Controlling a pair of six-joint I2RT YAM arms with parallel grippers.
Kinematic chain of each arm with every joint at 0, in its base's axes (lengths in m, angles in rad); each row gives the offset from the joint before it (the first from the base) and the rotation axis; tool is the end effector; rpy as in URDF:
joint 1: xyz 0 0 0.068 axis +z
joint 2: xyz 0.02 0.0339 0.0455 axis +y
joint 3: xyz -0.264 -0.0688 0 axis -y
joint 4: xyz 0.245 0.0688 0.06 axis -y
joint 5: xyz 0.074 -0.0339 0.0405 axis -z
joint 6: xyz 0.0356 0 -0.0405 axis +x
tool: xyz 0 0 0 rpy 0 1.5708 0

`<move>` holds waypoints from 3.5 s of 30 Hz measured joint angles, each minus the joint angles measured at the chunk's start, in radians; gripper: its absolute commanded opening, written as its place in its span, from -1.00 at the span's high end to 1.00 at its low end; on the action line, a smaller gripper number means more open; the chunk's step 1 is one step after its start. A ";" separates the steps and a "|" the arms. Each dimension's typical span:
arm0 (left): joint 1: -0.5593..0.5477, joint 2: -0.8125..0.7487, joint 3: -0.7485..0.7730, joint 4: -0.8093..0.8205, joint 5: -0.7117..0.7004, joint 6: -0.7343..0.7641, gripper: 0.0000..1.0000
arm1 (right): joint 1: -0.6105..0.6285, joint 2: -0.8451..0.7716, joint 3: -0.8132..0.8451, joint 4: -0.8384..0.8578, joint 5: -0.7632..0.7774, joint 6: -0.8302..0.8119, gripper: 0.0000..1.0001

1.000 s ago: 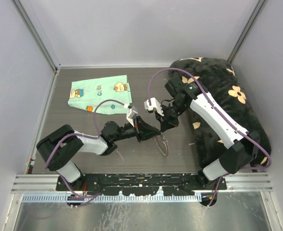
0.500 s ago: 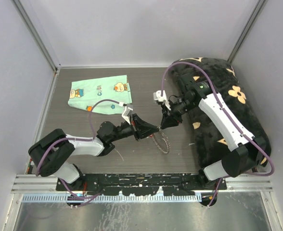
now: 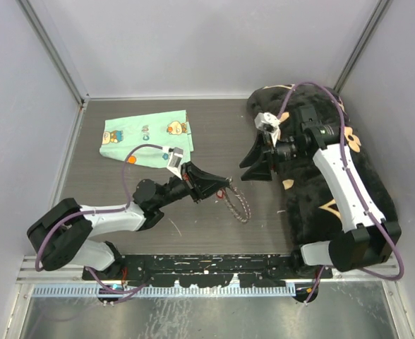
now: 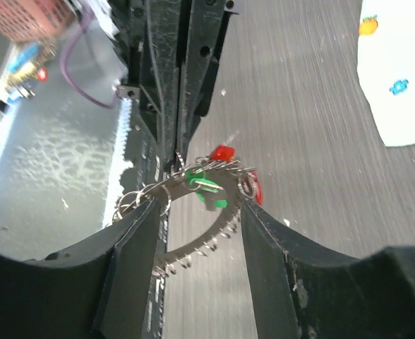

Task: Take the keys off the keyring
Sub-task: Remove the key from the keyring.

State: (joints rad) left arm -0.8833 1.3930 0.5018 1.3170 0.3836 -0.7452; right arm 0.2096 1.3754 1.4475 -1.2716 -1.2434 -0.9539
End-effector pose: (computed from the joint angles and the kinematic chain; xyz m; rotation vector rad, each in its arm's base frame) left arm 0.1619 -0.2182 0.2647 0.4771 1.2611 -1.6288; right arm 0.2275 0.0829 0.3703 -1.3712 1.5776 1.2411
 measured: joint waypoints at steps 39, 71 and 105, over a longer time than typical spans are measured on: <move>-0.040 -0.037 0.133 -0.101 -0.071 -0.022 1.00 | -0.026 -0.203 -0.287 0.829 -0.193 0.956 0.59; -0.057 -0.040 0.127 -0.097 -0.109 0.016 -0.08 | -0.016 -0.238 -0.318 0.836 -0.129 0.924 0.99; -0.028 -0.293 0.158 -0.634 0.119 0.419 0.66 | 0.317 -0.018 0.225 -0.146 0.515 -0.139 0.99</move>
State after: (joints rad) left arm -0.9115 1.1000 0.6598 0.6827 0.5030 -0.3260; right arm 0.5262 1.3571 1.6730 -1.4174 -0.7284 -1.0931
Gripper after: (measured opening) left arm 0.208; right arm 0.037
